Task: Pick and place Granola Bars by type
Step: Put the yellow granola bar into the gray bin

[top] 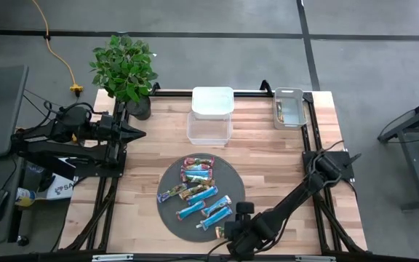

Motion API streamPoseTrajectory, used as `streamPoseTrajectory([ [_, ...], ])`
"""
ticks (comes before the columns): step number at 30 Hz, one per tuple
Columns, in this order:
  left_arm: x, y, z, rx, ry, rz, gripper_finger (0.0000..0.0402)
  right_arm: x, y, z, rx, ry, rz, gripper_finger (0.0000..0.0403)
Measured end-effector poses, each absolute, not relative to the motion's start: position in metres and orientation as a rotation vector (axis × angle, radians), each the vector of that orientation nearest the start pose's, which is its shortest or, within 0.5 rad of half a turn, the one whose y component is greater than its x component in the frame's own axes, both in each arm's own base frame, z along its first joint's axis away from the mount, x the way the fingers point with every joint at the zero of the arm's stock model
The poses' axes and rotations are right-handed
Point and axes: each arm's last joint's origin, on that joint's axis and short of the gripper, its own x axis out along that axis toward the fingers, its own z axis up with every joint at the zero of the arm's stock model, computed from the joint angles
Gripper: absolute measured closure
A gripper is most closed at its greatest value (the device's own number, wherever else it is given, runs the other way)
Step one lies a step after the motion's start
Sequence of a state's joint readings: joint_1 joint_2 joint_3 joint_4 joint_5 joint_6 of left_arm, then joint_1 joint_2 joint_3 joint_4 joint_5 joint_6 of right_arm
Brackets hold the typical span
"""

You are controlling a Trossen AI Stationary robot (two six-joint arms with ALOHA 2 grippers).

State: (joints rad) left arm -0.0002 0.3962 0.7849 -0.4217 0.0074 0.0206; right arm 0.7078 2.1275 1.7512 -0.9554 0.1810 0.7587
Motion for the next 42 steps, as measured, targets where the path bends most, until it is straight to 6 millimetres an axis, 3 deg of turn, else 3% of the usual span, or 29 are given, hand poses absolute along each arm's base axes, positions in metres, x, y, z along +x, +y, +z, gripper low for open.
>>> streamPoseTrajectory([
  [9,0.077,0.0,0.351,0.021,0.033,-0.008,0.0401,0.335,0.279,0.185,0.086,1.298,-0.063,0.0214],
  [33,0.077,0.0,0.351,0.02,0.033,-0.008,0.0401,0.339,0.281,0.184,0.113,1.26,-0.079,0.0214],
  [42,0.077,0.0,0.351,0.021,0.033,-0.008,0.0401,0.342,0.284,0.164,0.105,1.3,-0.082,0.0214],
])
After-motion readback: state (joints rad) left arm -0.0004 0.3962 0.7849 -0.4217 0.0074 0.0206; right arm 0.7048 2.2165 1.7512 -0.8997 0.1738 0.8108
